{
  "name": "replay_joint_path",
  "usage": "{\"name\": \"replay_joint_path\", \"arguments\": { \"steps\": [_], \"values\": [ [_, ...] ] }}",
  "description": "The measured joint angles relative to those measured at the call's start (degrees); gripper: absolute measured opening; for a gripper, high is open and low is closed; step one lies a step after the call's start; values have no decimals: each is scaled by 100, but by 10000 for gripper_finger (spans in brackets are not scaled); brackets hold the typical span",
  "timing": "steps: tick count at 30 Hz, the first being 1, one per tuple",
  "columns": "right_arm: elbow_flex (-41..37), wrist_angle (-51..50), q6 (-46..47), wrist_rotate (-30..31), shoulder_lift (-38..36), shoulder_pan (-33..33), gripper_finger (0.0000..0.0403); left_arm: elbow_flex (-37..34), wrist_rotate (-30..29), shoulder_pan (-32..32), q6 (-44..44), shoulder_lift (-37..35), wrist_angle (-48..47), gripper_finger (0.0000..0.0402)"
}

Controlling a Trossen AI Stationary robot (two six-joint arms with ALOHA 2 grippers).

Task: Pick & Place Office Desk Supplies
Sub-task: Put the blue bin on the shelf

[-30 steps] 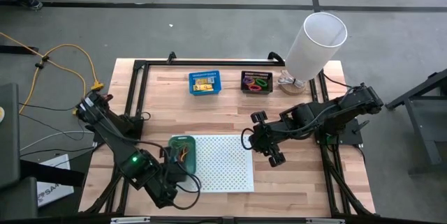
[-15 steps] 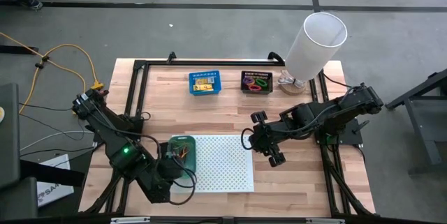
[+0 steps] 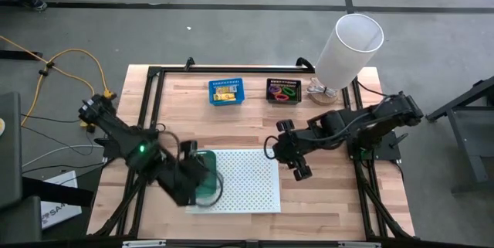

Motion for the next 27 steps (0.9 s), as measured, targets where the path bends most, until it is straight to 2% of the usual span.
{"name": "replay_joint_path", "arguments": {
  "steps": [11, 18, 24, 27],
  "values": [
    [0, -2, -17, -16, 0, -579, 170, 0, -237, 1259, 748, -929, -3, 70],
    [0, 12, -315, -42, 0, -1033, 170, 0, -226, 2234, 1129, -1085, -34, 70],
    [0, 277, -838, -751, 0, -1384, 170, -11, 446, 3074, 1870, -1048, 61, 70],
    [0, 357, -1156, -873, 2, -1536, 170, -9, 815, 3489, 2274, -1050, 231, 70]
  ]
}}
